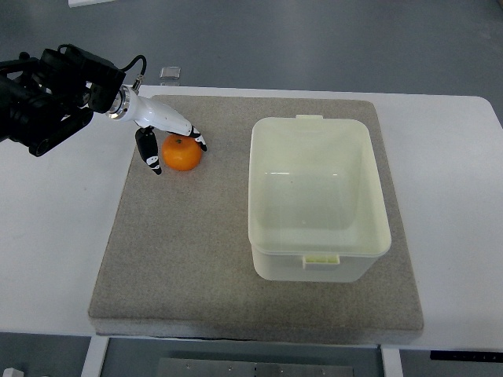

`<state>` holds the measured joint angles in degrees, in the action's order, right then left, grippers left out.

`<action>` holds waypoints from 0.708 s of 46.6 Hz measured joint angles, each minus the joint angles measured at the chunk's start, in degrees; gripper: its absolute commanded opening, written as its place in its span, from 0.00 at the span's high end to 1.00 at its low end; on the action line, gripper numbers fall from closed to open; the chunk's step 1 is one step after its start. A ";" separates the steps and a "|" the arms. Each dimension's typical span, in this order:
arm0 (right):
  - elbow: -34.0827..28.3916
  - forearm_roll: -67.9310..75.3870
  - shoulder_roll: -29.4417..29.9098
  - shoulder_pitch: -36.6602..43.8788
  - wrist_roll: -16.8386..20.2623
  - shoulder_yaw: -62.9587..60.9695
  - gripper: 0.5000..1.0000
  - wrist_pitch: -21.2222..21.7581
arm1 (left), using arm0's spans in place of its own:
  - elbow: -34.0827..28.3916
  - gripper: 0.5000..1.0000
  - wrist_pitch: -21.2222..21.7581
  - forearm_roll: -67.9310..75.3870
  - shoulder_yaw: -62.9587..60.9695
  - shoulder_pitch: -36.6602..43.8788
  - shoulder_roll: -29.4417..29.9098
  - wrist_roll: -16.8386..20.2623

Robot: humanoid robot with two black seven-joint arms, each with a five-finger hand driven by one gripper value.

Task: Put orange in box with left hand
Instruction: 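Lower the left hand around the orange and close its fingers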

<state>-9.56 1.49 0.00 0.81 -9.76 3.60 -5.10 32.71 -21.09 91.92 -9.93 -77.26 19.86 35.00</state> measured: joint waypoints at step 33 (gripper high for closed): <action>0.01 0.00 0.00 0.00 0.00 0.00 0.14 -0.04 | -2.63 1.00 1.70 -1.06 0.88 -0.23 -0.97 0.00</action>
<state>-9.56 1.49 0.00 0.80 -9.75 3.60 -5.14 30.07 -19.39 90.86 -9.06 -77.49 18.89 35.00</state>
